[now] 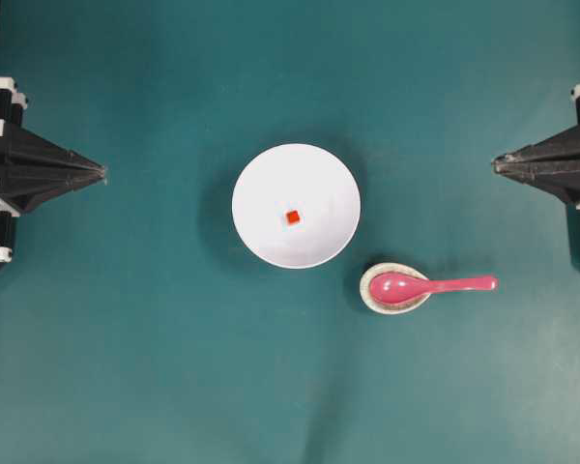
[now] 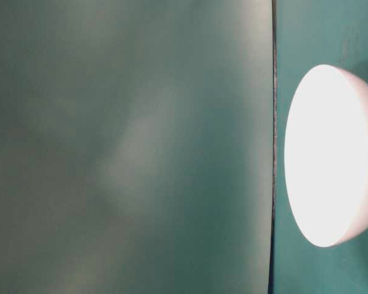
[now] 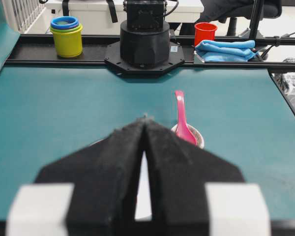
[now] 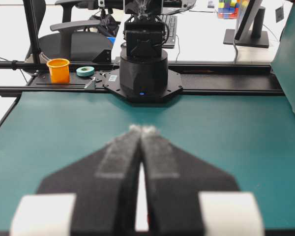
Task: Grip the spoon and scoop the red block from the bowl with right arm.
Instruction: 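Move the right gripper toward the pink spoon handle, then lower the open right gripper around the pink spoon handle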
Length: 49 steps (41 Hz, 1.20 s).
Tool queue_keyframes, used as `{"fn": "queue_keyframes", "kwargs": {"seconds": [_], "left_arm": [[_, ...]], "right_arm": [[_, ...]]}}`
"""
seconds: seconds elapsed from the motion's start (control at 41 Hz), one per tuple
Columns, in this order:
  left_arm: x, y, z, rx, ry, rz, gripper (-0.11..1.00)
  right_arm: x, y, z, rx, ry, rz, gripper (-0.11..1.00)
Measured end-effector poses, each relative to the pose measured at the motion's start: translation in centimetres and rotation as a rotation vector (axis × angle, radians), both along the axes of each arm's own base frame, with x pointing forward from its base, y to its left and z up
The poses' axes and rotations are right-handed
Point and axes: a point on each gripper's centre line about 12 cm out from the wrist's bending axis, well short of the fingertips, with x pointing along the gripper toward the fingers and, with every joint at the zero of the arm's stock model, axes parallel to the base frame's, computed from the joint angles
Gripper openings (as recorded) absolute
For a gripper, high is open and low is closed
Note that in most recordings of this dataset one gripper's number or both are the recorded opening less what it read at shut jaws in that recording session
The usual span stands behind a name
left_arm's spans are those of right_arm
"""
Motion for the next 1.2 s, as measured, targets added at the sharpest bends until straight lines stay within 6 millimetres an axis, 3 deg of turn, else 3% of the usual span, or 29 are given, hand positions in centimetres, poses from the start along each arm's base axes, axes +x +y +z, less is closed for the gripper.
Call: {"fn": "queue_keyframes", "kwargs": {"seconds": [0.171, 0.61, 0.683, 0.854, 1.195], "left_arm": [[0.1, 0.0, -1.0, -0.001, 0.112, -0.003, 0.00], [0.1, 0.0, -0.9, 0.000, 0.124, -0.003, 0.00], [0.1, 0.0, -0.9, 0.000, 0.126, -0.003, 0.00], [0.1, 0.0, -0.9, 0.000, 0.126, -0.003, 0.00], [0.1, 0.0, -0.9, -0.004, 0.126, -0.003, 0.00]], "right_arm": [[0.4, 0.7, -1.0, 0.017, 0.065, 0.034, 0.00], [1.8, 2.1, -4.5, 0.110, 0.228, 0.087, 0.01], [2.2, 2.1, -5.1, 0.137, 0.255, 0.082, 0.10], [2.9, 2.3, -6.8, 0.204, 0.334, 0.073, 0.54], [3.3, 5.7, -13.4, 0.201, 0.574, 0.164, 0.52]]}}
